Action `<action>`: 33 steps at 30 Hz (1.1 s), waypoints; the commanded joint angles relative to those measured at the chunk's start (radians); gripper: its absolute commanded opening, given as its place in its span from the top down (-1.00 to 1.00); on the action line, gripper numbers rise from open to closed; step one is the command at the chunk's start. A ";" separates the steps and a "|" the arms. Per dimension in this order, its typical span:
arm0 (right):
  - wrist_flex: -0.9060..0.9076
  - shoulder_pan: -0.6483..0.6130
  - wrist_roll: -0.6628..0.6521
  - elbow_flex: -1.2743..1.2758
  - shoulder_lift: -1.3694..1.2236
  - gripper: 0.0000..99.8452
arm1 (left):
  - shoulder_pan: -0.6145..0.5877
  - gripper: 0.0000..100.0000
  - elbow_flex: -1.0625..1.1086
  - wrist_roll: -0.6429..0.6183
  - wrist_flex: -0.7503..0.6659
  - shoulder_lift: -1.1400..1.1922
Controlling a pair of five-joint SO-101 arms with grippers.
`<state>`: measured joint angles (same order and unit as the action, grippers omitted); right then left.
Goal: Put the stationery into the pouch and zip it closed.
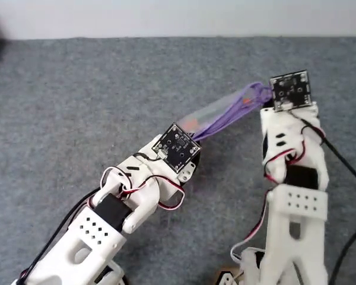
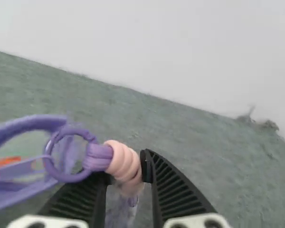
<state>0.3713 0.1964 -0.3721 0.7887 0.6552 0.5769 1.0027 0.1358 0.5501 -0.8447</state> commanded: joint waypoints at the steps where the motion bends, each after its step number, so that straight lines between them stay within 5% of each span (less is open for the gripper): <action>1: -0.102 0.111 -0.012 -0.057 -0.091 0.99 | -0.032 0.98 -0.038 -0.014 0.029 -0.020; 11: -0.222 0.205 -0.054 -0.057 -0.268 0.99 | -0.029 0.98 -0.022 -0.055 0.123 -0.163; 19: -0.206 0.125 -0.052 -0.051 -0.174 0.99 | -0.032 0.98 -0.030 -0.055 0.129 -0.166; 26: 0.041 0.061 -0.023 -0.051 -0.008 0.99 | -0.034 0.97 -0.031 -0.055 0.130 -0.167; 33: 0.260 0.025 0.040 -0.051 0.160 0.99 | -0.028 0.69 -0.061 -0.150 0.184 -0.161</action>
<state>0.5478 0.2608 -0.3521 0.7887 0.7258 0.5493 1.0058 0.0529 0.6912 -0.9858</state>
